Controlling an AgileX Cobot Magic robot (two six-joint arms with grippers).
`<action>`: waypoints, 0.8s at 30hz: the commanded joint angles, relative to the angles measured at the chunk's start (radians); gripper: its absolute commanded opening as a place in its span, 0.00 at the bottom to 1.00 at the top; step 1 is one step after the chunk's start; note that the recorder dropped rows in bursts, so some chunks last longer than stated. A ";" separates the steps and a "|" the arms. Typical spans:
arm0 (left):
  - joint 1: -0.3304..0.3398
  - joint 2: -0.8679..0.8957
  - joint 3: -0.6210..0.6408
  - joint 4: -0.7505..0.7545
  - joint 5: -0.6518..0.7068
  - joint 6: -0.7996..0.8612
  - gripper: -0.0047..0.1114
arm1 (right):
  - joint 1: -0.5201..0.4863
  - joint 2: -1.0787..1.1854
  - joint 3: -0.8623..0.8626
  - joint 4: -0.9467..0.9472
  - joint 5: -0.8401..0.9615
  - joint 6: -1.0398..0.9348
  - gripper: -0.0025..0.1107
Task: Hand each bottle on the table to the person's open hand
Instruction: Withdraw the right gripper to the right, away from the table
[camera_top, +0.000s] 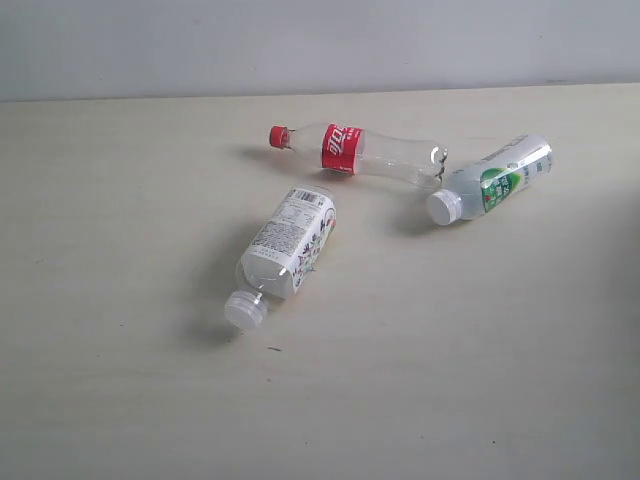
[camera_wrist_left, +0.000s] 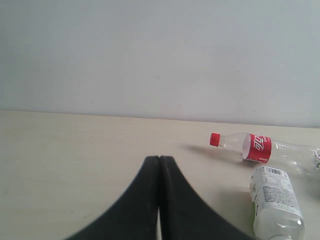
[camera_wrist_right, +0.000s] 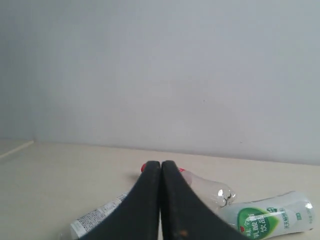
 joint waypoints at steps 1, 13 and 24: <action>0.002 -0.006 0.003 -0.009 -0.005 0.001 0.04 | 0.003 -0.132 0.005 0.000 0.099 0.024 0.02; 0.002 -0.006 0.003 -0.009 -0.005 0.001 0.04 | 0.003 -0.143 0.047 0.000 0.090 0.028 0.02; 0.002 -0.006 0.003 -0.009 -0.005 0.001 0.04 | 0.003 -0.143 0.047 0.000 0.090 0.028 0.02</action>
